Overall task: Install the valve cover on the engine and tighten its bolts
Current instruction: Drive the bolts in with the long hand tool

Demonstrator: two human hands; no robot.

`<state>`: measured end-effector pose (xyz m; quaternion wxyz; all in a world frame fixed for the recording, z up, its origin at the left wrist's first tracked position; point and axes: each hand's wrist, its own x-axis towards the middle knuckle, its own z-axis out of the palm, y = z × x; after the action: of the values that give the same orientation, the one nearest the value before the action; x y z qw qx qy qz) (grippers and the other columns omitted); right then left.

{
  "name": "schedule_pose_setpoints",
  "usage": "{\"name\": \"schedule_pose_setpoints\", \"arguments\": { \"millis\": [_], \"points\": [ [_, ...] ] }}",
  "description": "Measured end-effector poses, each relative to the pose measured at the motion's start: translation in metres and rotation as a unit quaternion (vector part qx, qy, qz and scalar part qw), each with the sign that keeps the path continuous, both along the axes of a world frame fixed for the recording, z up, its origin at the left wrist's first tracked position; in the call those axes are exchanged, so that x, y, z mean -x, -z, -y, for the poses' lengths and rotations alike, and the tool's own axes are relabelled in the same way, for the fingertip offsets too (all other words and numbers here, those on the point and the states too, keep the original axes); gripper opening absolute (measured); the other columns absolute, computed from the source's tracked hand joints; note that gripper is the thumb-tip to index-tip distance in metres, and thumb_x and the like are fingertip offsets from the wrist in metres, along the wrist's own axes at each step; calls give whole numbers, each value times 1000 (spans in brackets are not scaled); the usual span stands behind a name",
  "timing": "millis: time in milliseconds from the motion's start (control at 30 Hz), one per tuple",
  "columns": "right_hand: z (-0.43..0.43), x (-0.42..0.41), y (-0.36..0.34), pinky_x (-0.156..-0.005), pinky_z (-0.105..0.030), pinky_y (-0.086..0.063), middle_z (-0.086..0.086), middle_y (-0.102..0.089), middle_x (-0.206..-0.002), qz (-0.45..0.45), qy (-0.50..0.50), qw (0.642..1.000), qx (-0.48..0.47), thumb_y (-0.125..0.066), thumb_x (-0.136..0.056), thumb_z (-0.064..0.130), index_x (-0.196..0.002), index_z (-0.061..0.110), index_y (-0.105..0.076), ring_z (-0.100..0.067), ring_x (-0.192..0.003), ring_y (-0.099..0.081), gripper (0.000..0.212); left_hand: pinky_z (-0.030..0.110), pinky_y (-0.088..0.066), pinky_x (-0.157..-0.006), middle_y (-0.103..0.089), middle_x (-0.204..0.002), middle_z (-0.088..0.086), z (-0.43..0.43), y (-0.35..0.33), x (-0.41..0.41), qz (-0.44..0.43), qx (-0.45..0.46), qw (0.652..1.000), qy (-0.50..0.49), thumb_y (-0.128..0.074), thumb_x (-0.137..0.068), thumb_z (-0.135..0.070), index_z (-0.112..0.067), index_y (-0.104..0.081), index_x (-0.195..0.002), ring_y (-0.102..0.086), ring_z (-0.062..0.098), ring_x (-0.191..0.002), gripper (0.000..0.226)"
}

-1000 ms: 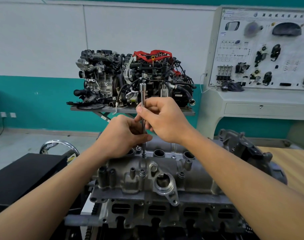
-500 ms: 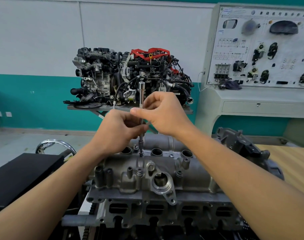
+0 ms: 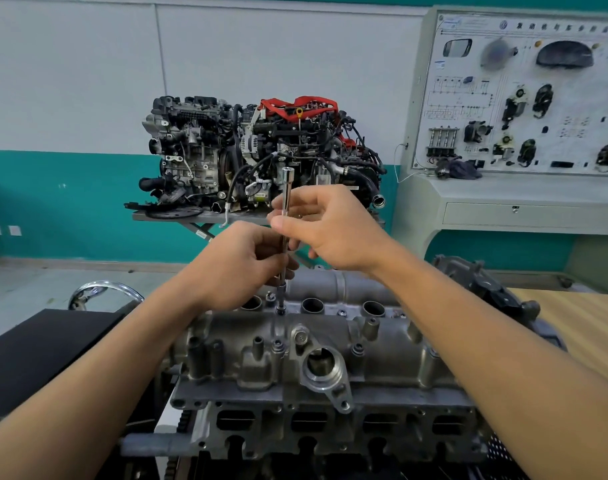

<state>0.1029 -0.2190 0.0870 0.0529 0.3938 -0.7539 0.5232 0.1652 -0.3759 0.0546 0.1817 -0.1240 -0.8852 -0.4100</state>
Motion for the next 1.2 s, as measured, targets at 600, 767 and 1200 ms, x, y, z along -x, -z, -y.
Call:
{"name": "schedule_pose_setpoints", "arguments": {
  "millis": [600,767,1200],
  "points": [
    [5,4,5,-49,-20,-35,3,-48,-50,-110,102,989,15,-85,-75,32,-56,9,-53,-3,-46,-38,44,29,-46,-57,-63,-62,-6,-9,8,5,-38,28,998,-46,-75,-91,-29,-4,-69,-81,-52,9,-54,28],
    [0,5,0,-50,-23,-49,-6,-72,-76,-28,-1,1000,-3,-76,-85,28,-84,11,-68,-8,-53,-59,19,20,-58,-60,-78,-75,6,-8,4,5,-26,-55,997,-46,-69,-96,-12,-5,-76,-82,-72,12,-63,17],
    [2,0,-5,-50,-16,-47,-9,-72,-92,1,-4,1000,6,-71,-90,17,-101,9,-68,-12,-62,-61,13,38,-62,-85,-80,-83,-2,4,6,10,12,-33,999,-11,-66,-97,-7,-9,-76,-96,-77,16,-82,11]
  ]
}}
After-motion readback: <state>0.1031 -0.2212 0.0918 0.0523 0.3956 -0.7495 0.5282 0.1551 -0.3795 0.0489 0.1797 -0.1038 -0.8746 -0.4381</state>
